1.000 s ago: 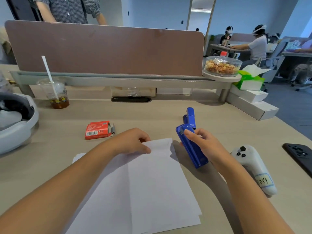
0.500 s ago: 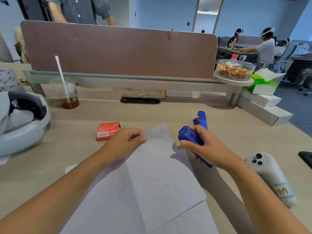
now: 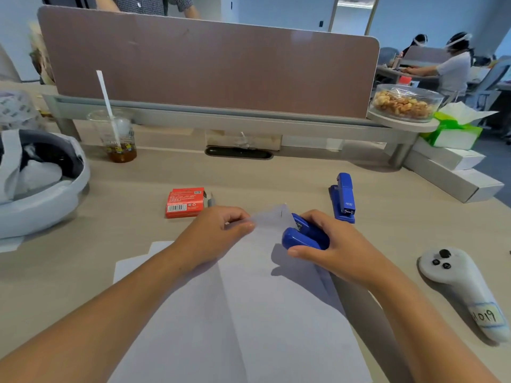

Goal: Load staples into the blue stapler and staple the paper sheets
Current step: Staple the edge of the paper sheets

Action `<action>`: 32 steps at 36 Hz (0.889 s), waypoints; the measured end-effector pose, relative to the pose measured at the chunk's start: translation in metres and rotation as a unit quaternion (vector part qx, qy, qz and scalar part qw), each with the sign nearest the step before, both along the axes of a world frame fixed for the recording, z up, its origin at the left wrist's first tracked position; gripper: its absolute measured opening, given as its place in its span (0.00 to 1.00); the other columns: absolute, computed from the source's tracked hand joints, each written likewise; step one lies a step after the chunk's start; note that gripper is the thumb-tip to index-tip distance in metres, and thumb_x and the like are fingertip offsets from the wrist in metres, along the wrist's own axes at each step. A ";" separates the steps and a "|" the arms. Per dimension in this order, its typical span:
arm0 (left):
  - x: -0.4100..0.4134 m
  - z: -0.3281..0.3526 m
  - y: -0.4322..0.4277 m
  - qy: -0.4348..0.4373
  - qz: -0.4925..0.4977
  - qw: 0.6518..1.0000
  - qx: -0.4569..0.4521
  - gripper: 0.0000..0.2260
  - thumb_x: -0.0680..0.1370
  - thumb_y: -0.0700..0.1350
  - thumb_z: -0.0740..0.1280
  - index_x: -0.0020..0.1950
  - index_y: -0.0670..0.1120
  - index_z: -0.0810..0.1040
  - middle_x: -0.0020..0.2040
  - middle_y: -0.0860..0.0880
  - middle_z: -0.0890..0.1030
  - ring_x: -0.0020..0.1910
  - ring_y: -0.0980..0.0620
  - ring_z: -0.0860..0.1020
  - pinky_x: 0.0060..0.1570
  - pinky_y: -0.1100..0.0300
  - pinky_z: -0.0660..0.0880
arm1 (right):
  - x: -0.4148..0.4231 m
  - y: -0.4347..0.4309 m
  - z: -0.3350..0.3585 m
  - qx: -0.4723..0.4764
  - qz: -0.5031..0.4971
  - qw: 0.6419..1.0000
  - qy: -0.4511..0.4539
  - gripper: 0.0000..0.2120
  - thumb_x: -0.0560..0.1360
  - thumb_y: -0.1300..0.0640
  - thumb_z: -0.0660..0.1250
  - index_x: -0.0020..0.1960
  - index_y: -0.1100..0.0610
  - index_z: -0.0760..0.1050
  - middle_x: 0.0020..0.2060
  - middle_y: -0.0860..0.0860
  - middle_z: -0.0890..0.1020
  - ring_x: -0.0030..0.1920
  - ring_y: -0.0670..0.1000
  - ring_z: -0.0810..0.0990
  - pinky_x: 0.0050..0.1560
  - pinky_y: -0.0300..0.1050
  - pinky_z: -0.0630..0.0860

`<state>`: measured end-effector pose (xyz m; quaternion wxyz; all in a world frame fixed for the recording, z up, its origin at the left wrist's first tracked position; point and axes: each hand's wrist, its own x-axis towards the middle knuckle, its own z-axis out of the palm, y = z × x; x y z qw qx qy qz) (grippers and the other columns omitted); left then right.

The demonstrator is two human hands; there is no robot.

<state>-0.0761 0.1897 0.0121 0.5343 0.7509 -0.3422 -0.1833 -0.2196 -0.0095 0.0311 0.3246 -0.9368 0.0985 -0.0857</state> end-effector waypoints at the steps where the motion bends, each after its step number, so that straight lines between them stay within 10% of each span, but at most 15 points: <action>1: -0.001 0.001 -0.001 -0.004 -0.001 1.000 0.001 0.09 0.80 0.43 0.67 0.42 0.42 0.81 0.37 0.52 0.77 0.38 0.59 0.72 0.43 0.62 0.69 | 0.000 0.001 0.000 -0.004 0.001 1.000 -0.003 0.21 0.65 0.32 0.69 0.52 0.41 0.71 0.42 0.40 0.80 0.40 0.45 0.79 0.46 0.48 0.80; 16: 0.002 0.002 -0.004 -0.084 0.005 0.996 0.029 0.09 0.80 0.44 0.68 0.40 0.47 0.82 0.34 0.57 0.80 0.35 0.63 0.75 0.37 0.74 0.70 | 0.001 0.008 -0.001 -0.016 -0.011 0.997 -0.071 0.15 0.69 0.40 0.70 0.53 0.44 0.76 0.40 0.39 0.81 0.42 0.45 0.79 0.45 0.47 0.79; 32: -0.001 0.001 -0.001 -0.034 -0.008 0.999 -0.010 0.09 0.80 0.43 0.68 0.40 0.42 0.82 0.40 0.41 0.80 0.40 0.54 0.75 0.45 0.55 0.72 | 0.002 0.018 -0.002 -0.044 -0.030 0.993 -0.109 0.16 0.69 0.41 0.68 0.54 0.46 0.76 0.39 0.43 0.81 0.40 0.47 0.79 0.44 0.49 0.78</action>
